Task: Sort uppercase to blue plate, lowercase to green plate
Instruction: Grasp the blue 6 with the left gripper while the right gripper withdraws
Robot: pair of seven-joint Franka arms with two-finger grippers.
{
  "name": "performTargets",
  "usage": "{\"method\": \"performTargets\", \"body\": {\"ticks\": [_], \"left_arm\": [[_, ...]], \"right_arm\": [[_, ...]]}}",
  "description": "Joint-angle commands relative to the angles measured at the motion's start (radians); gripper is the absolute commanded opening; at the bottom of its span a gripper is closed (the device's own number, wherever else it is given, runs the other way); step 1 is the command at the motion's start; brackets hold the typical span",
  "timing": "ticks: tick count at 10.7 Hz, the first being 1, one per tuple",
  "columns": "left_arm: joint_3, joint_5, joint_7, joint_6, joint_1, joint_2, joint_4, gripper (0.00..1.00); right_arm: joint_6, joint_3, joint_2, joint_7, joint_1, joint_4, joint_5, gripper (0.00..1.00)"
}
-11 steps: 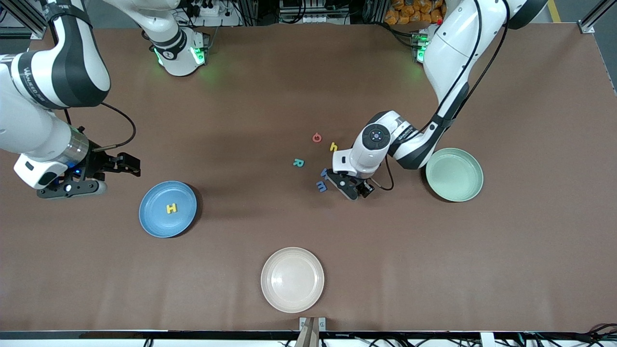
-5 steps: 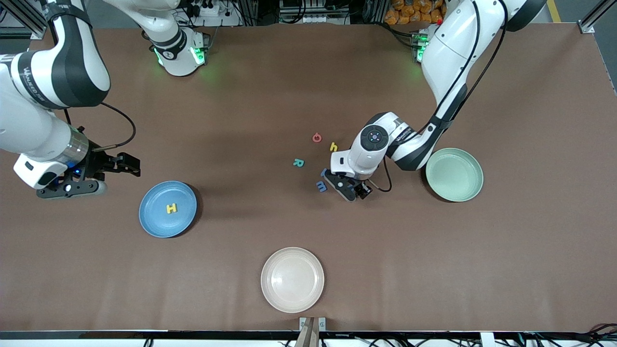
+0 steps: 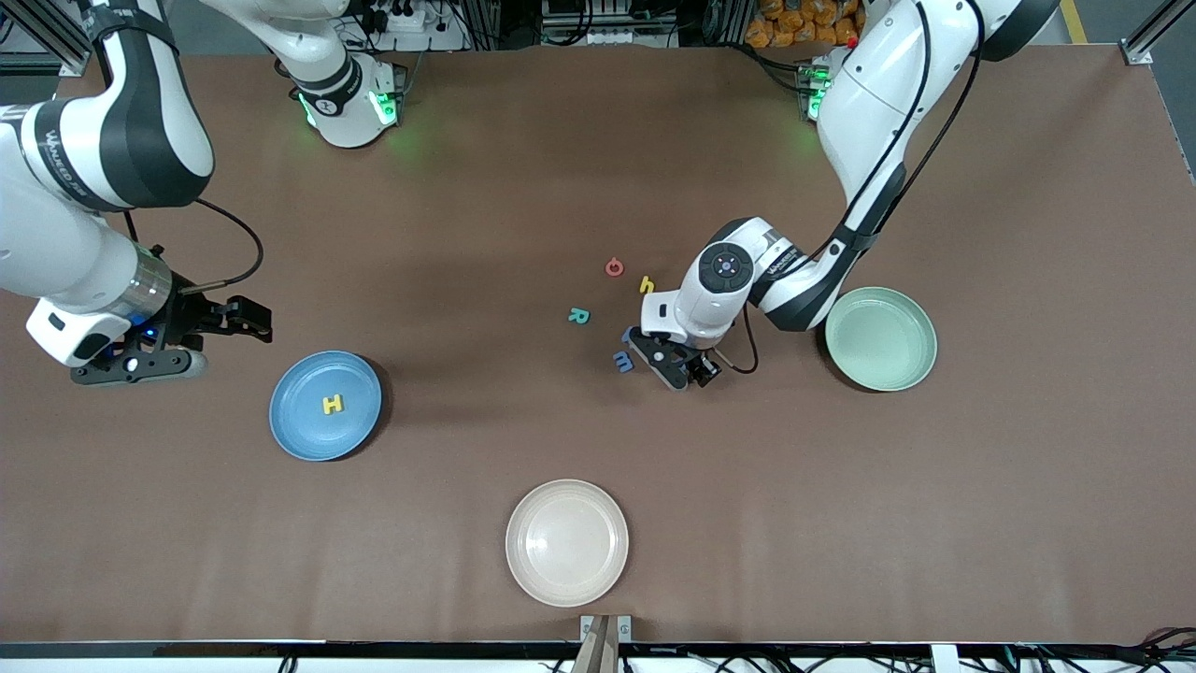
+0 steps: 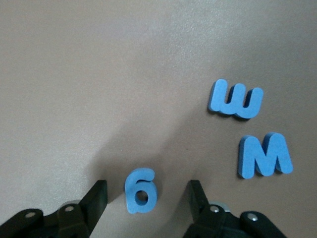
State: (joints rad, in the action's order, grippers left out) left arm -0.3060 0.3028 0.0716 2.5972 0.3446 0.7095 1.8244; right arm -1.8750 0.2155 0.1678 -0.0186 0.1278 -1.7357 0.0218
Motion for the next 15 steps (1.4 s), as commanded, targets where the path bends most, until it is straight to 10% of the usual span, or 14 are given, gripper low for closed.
{"method": "performTargets", "body": {"ticks": [1,10,15], "left_arm": [[0.002,0.025,0.031,0.001,-0.007,0.013,0.007,0.71],[0.002,0.024,0.144,-0.006,-0.042,0.004,0.006,0.11],[-0.002,0.009,0.172,-0.257,-0.114,-0.117,-0.005,0.00]], "right_arm": [[0.014,0.001,-0.007,-0.001,0.000,0.007,-0.013,1.00],[0.017,0.036,0.007,0.096,-0.069,0.004,-0.013,1.00],[-0.050,0.116,0.054,0.323,-0.143,0.005,-0.011,1.00]]}}
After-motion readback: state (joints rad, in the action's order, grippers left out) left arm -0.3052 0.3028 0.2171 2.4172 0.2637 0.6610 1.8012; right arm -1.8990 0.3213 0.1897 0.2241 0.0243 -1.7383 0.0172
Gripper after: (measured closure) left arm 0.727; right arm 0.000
